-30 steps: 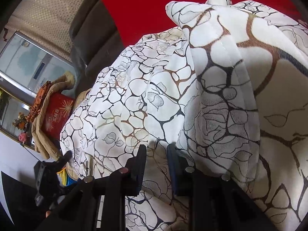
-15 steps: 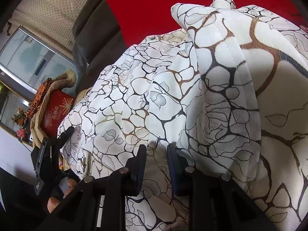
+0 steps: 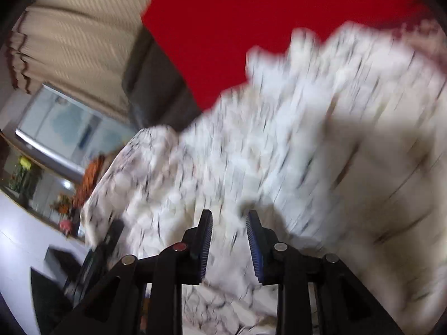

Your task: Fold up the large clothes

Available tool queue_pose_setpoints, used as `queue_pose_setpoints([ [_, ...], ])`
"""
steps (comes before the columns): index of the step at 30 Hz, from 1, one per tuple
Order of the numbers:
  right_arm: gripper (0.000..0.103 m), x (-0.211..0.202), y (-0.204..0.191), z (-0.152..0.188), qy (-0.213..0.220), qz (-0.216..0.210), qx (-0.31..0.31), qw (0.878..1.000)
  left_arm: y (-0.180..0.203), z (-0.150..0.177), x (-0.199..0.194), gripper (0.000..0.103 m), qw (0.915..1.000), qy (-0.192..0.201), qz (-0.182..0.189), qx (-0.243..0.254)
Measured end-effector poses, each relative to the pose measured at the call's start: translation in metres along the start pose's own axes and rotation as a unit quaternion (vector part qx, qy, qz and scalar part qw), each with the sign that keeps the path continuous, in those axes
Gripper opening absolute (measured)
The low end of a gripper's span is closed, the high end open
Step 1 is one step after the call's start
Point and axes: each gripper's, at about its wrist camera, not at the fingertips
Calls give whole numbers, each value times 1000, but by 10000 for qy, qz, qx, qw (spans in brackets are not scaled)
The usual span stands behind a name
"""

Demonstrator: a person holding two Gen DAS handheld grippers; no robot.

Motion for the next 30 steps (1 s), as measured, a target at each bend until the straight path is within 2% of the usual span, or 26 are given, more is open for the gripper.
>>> queue_pose_setpoints([
  [2,28,-10,23,-14,345,313,332,9984,30,-4,-10,23,9987,67,168,480],
  [3,27,-9,42,-18,306,489,704,9959,45,-5,-14,22,9971,102,249,706],
  [4,23,-5,64,-19,82,485,1191,9917,64,-4,-20,22,9946,125,386,951],
  [6,25,-11,86,-22,96,26,1865,9824,94,0,-29,22,9884,119,600,1390],
  [8,27,-34,88,-33,403,-263,2018,9782,135,14,-40,21,9754,86,841,2036],
  [9,28,-50,90,-40,684,-313,1976,9774,145,19,-42,21,9713,64,905,2199],
  [10,31,-68,94,-48,982,-296,1955,9753,164,30,-44,21,9641,-11,1019,2453],
  [12,49,-95,109,-59,1314,-193,2052,9697,192,52,-47,21,9518,-216,1157,2831],
  [13,64,-106,118,-62,1438,-135,2173,9654,211,70,-45,21,9394,-365,1169,3202],
  [14,65,-118,129,-63,1594,-78,2336,9591,223,85,-43,21,9283,-470,1154,3503],
  [15,65,-126,136,-64,1688,-75,2421,9554,236,105,-40,21,9124,-585,1119,3893],
  [16,65,-135,143,-66,1766,-79,2467,9528,248,129,-38,21,8903,-674,1052,4380],
  [18,65,-147,147,-72,1883,-144,2392,9524,258,162,-38,21,8563,-633,936,5040],
  [19,65,-152,145,-75,1893,-253,2248,9555,259,173,-40,21,8433,-526,881,5275],
  [20,65,-153,138,-79,1828,-367,2033,9612,256,175,-42,21,8413,-487,880,5312],
  [23,65,-138,115,-98,1291,-566,1212,9826,240,166,-45,21,8548,-572,1085,5043],
  [24,64,-132,107,-100,1168,-613,944,9868,244,164,-45,21,8544,-593,1124,5039],
  [28,47,-100,67,-94,612,-957,63,9935,237,167,-54,22,8546,-557,1342,4986],
  [30,43,-86,46,-87,463,-987,-358,9934,234,170,-53,22,8577,-518,1447,4906],
])
Point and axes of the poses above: each gripper's, at about its wrist camera, not at the fingertips, and x roughly the way its jaws point, y to its right, z to its underside, and after that the axes turned 11 degrees about y, right-handed
